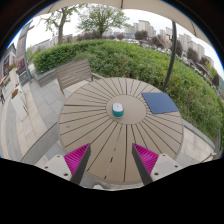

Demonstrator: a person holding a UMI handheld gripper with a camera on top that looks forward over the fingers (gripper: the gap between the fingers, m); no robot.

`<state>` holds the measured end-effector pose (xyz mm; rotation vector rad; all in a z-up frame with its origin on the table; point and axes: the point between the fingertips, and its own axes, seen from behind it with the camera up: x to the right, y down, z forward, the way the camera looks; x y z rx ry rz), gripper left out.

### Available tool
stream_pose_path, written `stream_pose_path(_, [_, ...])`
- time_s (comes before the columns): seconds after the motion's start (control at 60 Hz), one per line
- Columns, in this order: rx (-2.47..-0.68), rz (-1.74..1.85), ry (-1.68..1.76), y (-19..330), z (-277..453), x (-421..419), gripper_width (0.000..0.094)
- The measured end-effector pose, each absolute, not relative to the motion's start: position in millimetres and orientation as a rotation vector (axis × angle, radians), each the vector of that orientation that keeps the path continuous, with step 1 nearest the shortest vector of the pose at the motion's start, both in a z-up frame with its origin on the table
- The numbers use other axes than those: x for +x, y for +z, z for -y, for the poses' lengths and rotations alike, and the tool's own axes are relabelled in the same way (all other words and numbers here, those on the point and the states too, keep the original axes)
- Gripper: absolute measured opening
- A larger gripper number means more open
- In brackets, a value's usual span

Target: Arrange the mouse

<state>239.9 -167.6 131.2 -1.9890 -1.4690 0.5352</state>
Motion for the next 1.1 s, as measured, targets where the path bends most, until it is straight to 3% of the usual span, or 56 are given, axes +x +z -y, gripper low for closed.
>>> stream_pose_path(0.067, [-1.984, 1.443, 0.542, 131.4, 163.8, 233.7, 0.0850])
stream_pose_path(0.767, [-1.935, 1.379, 0.583, -7.1, 72.2, 36.3, 0.0854])
stream_pose_path(1.1, [-1.929, 1.383, 0.641, -16.7, 49.3, -7.6, 0.0846])
